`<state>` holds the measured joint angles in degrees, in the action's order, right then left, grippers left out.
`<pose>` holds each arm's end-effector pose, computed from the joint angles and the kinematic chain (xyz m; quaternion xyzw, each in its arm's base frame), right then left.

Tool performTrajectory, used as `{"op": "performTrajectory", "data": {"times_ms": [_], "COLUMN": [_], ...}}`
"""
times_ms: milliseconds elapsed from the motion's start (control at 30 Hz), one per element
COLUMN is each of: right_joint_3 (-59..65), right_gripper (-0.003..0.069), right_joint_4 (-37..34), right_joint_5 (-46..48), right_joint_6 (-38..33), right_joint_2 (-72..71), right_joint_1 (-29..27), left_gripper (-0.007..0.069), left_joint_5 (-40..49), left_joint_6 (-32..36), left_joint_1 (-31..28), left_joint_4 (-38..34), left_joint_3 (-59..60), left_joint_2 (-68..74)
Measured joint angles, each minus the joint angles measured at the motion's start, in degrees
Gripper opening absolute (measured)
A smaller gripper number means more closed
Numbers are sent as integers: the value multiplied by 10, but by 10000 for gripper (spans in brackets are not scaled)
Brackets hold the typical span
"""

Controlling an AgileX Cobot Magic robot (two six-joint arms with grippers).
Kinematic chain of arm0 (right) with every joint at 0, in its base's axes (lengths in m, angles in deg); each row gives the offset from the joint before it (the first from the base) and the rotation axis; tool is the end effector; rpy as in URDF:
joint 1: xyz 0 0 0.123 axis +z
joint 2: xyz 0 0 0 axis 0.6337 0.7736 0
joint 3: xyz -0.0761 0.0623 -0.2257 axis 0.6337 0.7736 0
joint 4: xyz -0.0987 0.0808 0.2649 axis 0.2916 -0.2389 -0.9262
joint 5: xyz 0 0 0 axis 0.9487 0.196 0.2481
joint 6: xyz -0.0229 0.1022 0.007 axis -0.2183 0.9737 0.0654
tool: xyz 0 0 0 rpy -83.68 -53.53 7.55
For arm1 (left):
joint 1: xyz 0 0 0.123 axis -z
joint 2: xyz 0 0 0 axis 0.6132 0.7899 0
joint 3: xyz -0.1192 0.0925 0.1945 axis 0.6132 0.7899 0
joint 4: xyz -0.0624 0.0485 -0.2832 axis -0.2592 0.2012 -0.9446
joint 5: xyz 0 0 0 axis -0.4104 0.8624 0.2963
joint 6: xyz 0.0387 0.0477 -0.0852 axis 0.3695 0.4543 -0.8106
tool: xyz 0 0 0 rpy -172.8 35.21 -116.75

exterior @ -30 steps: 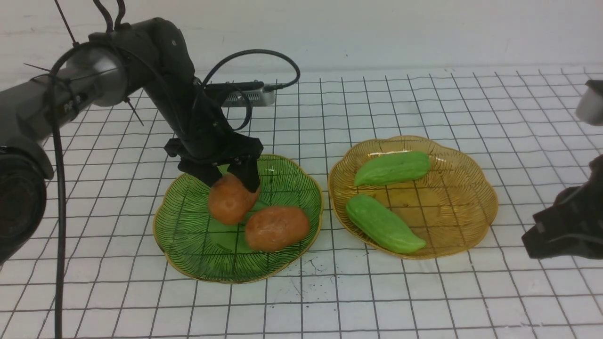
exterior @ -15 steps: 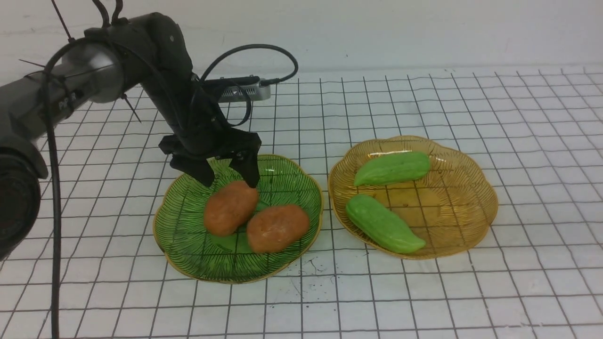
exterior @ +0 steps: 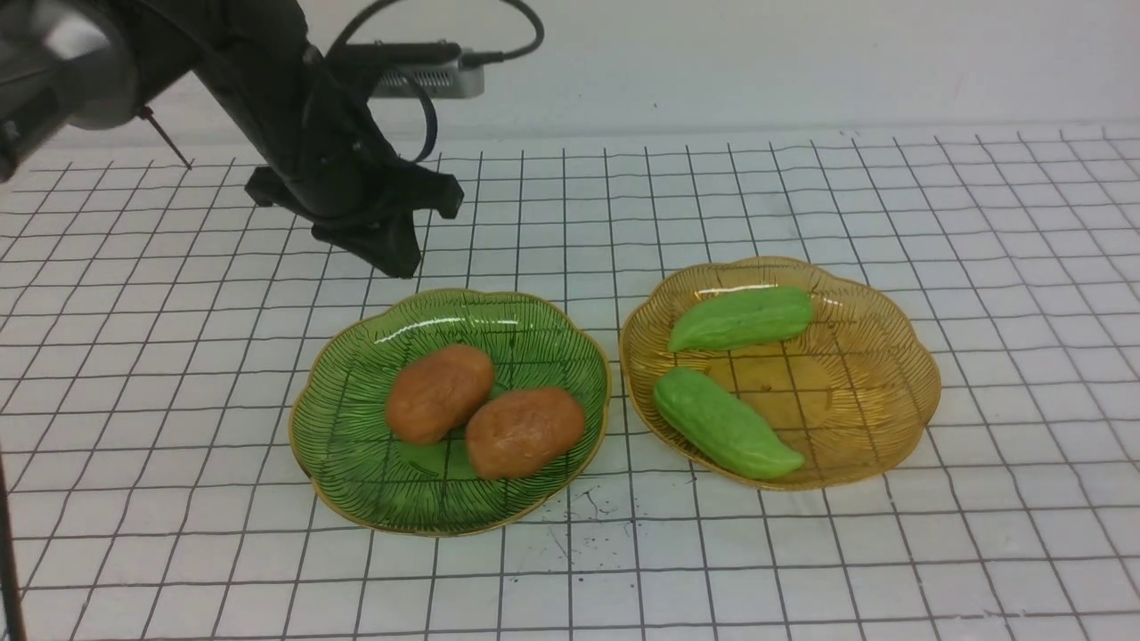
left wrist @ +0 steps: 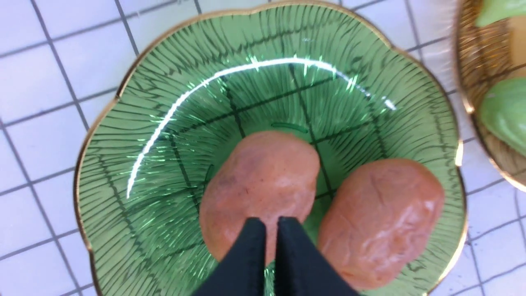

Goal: Put different types of vegetables on the plate.

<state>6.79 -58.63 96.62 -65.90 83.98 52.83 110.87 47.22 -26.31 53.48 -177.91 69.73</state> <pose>0.1282 0.0458 0.3118 -0.1307 0.7257 0.1324 0.6624 0.4443 -0.1099 0.2474 0.1388 0.9726 -0.1015 0.1565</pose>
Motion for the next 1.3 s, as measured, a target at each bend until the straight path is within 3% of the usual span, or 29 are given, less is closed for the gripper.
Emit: {"op": "performTrajectory", "data": {"times_ms": [133,533,767,933,1300], "right_joint_3": [27,41,52,132,264], "right_gripper": [-15,-15,-15,-15,-15], "right_joint_4": [-13,-13,-15,12,70], "right_joint_5": [-61,-60,-63,-80,-73], "right_joint_6": [-13,-17,-17,-17,-17], "right_joint_2": [0,0,-1,-51,-89], "right_joint_1": [0,0,0,-2,-94], "left_gripper": [-8,-8,-8,-8,-8], "left_joint_5": [1,1,3,10,14], "left_joint_6": [1,1,1,1,1], "left_joint_1": [0,0,0,0,0], "left_joint_4": [1,1,2,2,1], "left_joint_3": [0,0,0,0,21], "left_joint_2": [-8,-16,-93,-152,-208]}}
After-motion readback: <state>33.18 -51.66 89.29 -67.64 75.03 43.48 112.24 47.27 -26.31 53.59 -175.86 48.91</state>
